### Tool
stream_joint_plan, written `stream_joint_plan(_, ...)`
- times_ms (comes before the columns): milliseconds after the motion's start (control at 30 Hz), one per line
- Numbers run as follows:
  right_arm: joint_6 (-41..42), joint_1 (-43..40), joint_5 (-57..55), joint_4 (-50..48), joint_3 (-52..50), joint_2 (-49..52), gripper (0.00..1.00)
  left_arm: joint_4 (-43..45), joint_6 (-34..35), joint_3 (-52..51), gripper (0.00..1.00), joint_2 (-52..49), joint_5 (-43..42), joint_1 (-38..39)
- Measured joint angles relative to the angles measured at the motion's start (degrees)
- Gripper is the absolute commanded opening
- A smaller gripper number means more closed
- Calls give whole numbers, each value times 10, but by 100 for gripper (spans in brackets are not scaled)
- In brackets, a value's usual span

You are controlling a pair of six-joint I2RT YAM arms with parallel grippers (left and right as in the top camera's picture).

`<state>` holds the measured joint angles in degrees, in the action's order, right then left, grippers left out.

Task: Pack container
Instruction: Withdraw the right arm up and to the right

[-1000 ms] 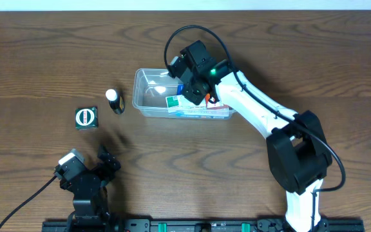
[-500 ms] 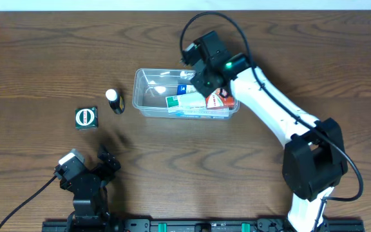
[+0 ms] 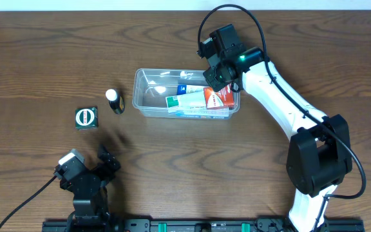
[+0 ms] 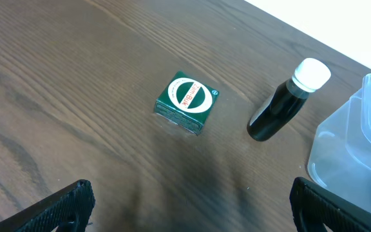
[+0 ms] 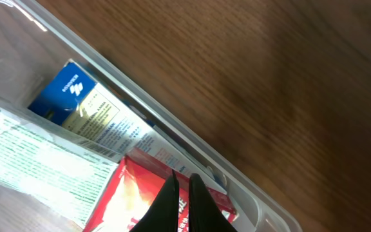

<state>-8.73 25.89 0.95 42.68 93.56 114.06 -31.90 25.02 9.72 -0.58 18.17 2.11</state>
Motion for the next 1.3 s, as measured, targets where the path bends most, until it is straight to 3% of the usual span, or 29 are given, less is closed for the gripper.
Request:
stream_joint_plan(433,8,0,5,3,-3,53,3,0,0,0,98,0,0,0)
stream_joint_plan(767,8,1,6,96,-3,54,1,0,0,0,98,0,0,0)
stream_joint_plan(800,8,1,6,94,-3,54,2,0,0,0,98,0,0,0)
stream_joint_plan(867,9,1,6,79,-3,54,15,0,0,0,98,0,0,0)
stream_joint_plan(1200,4,1,12,24,1,29,27,0,0,0,98,0,0,0)
stream_joint_plan(1300,16,1,19,26,12,-15,44,0,0,0,98,0,0,0)
